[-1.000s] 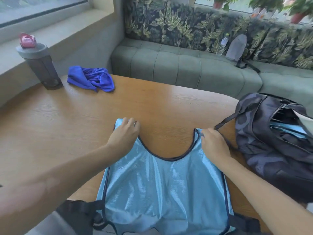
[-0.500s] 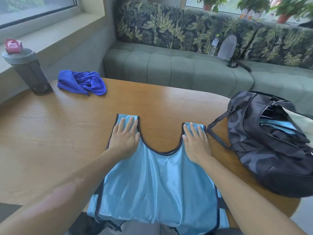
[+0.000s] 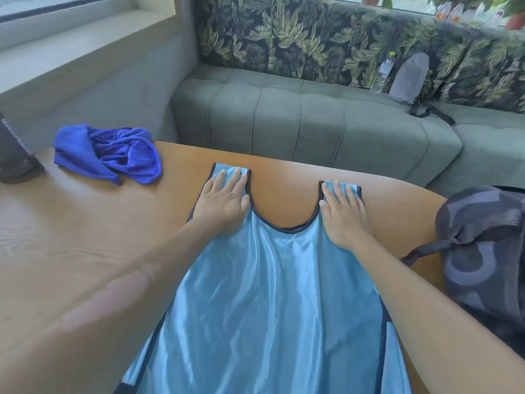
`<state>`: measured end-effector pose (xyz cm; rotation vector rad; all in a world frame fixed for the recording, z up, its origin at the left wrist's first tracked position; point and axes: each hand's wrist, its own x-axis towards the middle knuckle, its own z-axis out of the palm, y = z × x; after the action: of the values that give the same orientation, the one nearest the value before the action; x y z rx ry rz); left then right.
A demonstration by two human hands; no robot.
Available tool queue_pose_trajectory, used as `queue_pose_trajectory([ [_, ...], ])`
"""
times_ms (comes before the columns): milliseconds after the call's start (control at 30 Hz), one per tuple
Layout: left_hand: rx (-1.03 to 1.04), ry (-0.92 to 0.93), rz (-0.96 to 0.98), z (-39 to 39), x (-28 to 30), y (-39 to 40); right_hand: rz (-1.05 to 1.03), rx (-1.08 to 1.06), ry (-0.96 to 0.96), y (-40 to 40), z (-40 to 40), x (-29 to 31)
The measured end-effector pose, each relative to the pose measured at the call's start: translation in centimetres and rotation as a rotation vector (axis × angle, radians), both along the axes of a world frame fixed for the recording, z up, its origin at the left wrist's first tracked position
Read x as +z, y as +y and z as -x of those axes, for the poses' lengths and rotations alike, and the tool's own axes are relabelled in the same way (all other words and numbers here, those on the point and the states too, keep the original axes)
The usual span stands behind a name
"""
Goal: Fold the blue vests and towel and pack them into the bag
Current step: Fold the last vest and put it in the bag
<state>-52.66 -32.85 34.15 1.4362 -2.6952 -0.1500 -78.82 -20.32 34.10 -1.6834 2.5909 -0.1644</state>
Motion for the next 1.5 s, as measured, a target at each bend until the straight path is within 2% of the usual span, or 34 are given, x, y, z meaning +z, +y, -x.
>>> queue_pose_trajectory([
  [200, 0.004, -0.007, 0.007, 2.7, 0.1, -5.6, -0.008, -0.017, 0.0, -5.7, 2.8, 0.0],
  [367, -0.012, 0.003, -0.041, 3.2, 0.4, -7.3, 0.0, -0.015, -0.039, -6.7, 3.4, 0.2],
  [500, -0.035, 0.152, -0.192, 2.7, 1.9, -8.1, 0.186, 0.002, -0.137, -6.0, 3.3, 1.4],
  [567, -0.026, 0.186, -0.163, 1.9, 2.8, -7.5, 0.261, -0.01, -0.159, -5.3, 2.8, 2.5],
  [667, 0.005, 0.216, -0.143, 0.2, 3.6, -4.1, 0.28, -0.029, -0.213, -3.4, 0.9, 4.0],
  [800, 0.055, 0.291, -0.271, -1.8, 4.0, 4.7, 0.277, -0.063, -0.354, 2.2, -4.5, 4.6],
  [900, 0.033, 0.267, -0.31, -3.8, 3.9, 12.2, 0.234, -0.069, -0.442, 8.1, -9.5, 4.2],
  [1000, 0.013, 0.167, -0.223, -6.4, 3.4, 17.2, 0.168, -0.033, -0.381, 12.8, -12.7, 3.5],
  [1133, 0.053, 0.061, -0.181, -9.9, 2.5, 18.7, 0.057, -0.035, -0.318, 16.8, -13.6, 2.3],
  [1233, 0.03, 0.028, -0.142, -12.8, 1.8, 18.0, 0.008, -0.006, -0.198, 18.8, -12.1, 1.7],
  [1500, -0.075, -0.024, -0.079, -16.4, 2.0, 16.6, -0.107, 0.076, -0.09, 22.3, -7.1, 2.2],
])
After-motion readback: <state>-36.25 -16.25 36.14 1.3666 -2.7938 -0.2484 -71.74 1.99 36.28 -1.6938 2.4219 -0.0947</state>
